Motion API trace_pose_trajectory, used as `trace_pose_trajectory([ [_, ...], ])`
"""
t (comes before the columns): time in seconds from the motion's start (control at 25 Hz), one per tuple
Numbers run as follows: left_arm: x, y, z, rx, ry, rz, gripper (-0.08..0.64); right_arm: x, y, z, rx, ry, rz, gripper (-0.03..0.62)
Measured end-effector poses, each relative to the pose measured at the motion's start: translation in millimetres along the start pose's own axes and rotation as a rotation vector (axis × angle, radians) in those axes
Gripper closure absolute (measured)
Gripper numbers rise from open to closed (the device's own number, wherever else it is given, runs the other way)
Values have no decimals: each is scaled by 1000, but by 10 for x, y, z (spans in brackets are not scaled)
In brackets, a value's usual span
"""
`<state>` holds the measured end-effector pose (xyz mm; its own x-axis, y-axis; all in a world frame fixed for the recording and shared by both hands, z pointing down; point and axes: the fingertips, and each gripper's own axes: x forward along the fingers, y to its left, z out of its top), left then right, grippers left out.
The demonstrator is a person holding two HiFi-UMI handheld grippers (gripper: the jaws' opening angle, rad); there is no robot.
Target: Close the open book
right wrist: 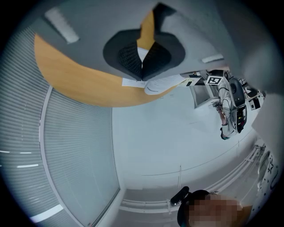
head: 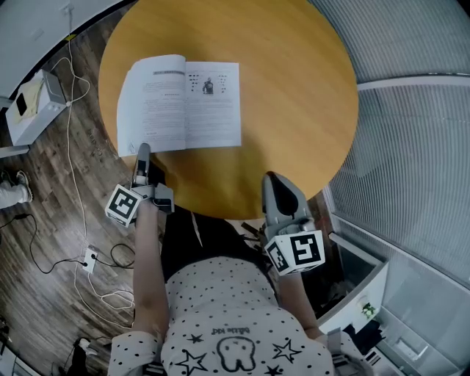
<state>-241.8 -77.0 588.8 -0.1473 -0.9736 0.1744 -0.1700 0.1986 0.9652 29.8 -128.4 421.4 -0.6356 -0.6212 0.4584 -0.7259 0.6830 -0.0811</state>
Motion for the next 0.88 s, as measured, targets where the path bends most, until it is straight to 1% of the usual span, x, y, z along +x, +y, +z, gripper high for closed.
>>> trace_pose_trajectory([
  [0.04, 0, -17, -4, 6, 1, 0, 537, -12, -1, 6, 0, -2, -3, 588],
  [0.16, -21, -14, 6, 58, 9, 22, 537, -47, -11, 31, 4, -11, -13, 588],
  [0.24, -13, -75, -10, 60, 11, 14, 537, -74, -25, 53, 7, -18, -21, 588],
  [0.28, -13, -101, -15, 73, 14, 14, 537, -88, -34, 63, 9, -21, -25, 588],
  [0.4, -23, -118, -12, 157, 34, 39, 538, -126, -65, 88, 11, -33, -40, 588],
  [0.68, -18, -209, -21, 248, 45, 62, 538, -262, -103, 136, 23, -68, -80, 588],
  [0.88, 2, -316, -71, 360, 56, 86, 538, -371, -180, 176, 41, -100, -115, 588],
])
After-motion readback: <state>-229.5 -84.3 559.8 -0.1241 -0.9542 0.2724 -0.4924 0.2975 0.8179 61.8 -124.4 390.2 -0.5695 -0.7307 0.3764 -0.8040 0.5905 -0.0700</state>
